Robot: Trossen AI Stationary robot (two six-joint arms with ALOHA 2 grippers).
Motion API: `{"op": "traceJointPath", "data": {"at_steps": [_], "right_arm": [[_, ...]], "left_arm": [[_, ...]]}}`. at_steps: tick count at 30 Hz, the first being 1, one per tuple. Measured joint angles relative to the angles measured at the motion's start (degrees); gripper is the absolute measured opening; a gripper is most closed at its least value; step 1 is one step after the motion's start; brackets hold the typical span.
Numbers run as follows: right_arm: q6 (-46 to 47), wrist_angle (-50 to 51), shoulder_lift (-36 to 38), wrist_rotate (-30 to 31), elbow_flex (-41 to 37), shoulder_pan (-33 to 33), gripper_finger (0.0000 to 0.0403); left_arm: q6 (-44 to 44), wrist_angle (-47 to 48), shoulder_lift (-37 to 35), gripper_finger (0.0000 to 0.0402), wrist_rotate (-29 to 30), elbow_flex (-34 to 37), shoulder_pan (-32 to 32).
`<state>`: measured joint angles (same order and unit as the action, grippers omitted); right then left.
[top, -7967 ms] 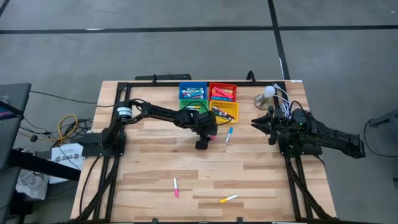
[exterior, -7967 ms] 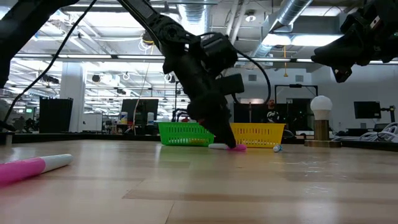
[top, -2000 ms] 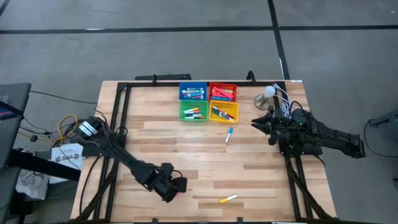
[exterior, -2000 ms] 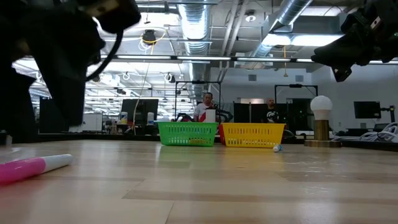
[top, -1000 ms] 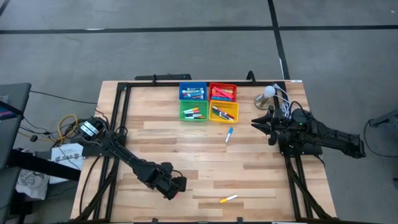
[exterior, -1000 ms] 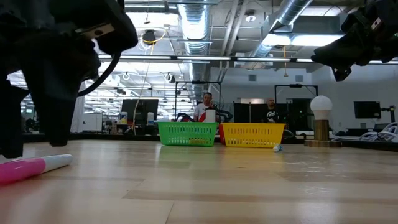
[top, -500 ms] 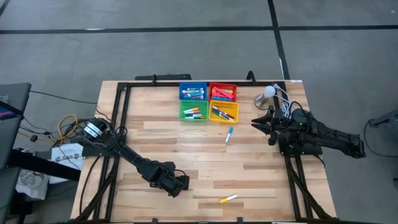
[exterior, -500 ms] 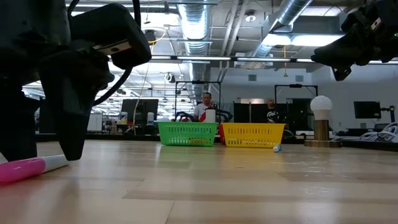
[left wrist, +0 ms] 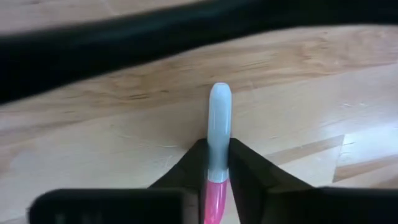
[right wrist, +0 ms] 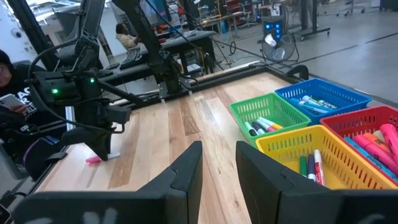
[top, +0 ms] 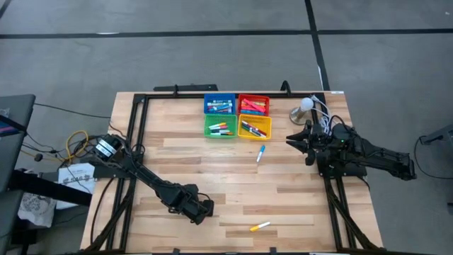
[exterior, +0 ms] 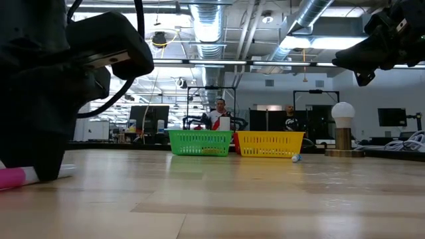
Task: Pick & Place Markers
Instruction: Put the pink highlighter in the green bin
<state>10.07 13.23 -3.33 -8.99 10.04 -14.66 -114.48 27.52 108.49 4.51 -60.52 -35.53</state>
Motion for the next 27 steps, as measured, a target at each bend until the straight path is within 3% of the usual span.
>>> {"op": "traceJointPath", "data": {"at_steps": [3, 11, 21, 27], "right_arm": [[0.0, 0.0, 0.0, 0.0, 0.0, 0.0, 0.0087], [0.0, 0.0, 0.0, 0.0, 0.0, 0.0, 0.0087], [0.0, 0.0, 0.0, 0.0, 0.0, 0.0, 0.0087], [0.0, 0.0, 0.0, 0.0, 0.0, 0.0, 0.0087]], "left_arm": [[0.0, 0.0, 0.0, 0.0034, 1.3, 0.0, -0.1], [1.0, 0.3, 0.1, 0.0049, 8.2, 0.1, 3.3], [14.6, -0.7, -0.5, 0.0043, 11.1, 0.3, 13.6], [23.4, -0.9, -6.8, 0.0041, 10.6, 0.7, 17.8]]}}
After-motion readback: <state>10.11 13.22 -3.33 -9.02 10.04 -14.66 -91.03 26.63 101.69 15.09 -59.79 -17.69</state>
